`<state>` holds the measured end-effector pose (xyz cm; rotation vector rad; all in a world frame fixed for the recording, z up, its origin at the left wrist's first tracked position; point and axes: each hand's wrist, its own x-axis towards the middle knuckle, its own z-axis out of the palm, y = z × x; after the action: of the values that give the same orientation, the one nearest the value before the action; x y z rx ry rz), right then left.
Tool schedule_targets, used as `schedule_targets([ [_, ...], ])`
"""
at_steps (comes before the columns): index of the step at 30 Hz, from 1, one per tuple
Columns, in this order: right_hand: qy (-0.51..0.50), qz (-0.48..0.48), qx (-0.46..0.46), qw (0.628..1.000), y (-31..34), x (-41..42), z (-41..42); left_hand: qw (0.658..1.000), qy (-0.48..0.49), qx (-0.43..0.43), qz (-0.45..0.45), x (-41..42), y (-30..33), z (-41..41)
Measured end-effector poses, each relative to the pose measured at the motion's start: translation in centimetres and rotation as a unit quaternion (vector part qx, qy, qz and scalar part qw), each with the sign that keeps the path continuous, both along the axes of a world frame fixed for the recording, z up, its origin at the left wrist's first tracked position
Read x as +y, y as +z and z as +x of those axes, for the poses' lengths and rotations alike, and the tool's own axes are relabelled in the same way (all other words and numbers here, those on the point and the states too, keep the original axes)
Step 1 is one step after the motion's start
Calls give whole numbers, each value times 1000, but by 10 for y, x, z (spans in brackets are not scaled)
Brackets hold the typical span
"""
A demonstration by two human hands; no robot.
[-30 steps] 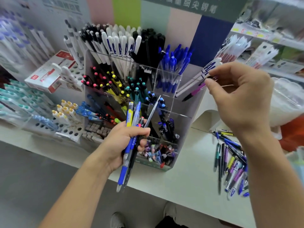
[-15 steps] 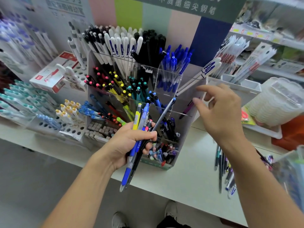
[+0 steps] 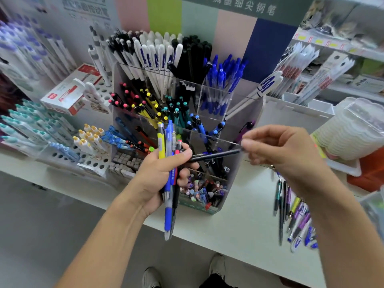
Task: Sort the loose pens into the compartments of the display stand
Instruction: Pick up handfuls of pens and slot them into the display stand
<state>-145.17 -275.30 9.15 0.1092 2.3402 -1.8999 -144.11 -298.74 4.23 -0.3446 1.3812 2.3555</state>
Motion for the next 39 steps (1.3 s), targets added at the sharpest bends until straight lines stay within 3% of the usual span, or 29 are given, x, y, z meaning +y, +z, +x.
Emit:
schedule_targets([
  [3, 200, 201, -49, 958, 12, 4, -4, 996, 29, 33, -81, -2, 7, -4],
  [5, 285, 270, -48, 919, 15, -13, -8, 992, 14, 57, -113, -1, 12, -6],
  [8, 323, 349, -10, 880, 16, -35, -18, 989, 23, 64, -129, -6, 19, -10],
  [10, 309, 421, 34, 852, 23, -37, -26, 993, 54, 49, -97, -15, 21, -11],
  [11, 287, 427, 63, 855, 28, -36, -30, 994, 72, 37, -69, -21, 21, -11],
  [13, 192, 311, 101, 925, 37, -39, -37, 996, 89, 12, -1, -30, 21, -12],
  [15, 106, 86, 96, 986, 47, -51, -44, 995, 77, -4, 57, -36, 22, -13],
  [18, 78, -152, 68, 983, 54, -78, -55, 992, 63, -22, 109, -39, 25, -16],
  [24, 20, -221, 47, 974, 50, -93, -63, 990, 59, -16, 124, -48, 26, -20],
  [28, -19, -19, 182, 983, 42, -77, -59, 991, 57, -7, 118, -52, 25, -22],
  [33, -112, 64, 353, 927, 56, -70, -71, 995, 88, -9, 40, -46, 26, -26],
  [39, 10, 370, 342, 864, 67, -96, -105, 999, 37, 13, 13, -36, 34, -25],
])
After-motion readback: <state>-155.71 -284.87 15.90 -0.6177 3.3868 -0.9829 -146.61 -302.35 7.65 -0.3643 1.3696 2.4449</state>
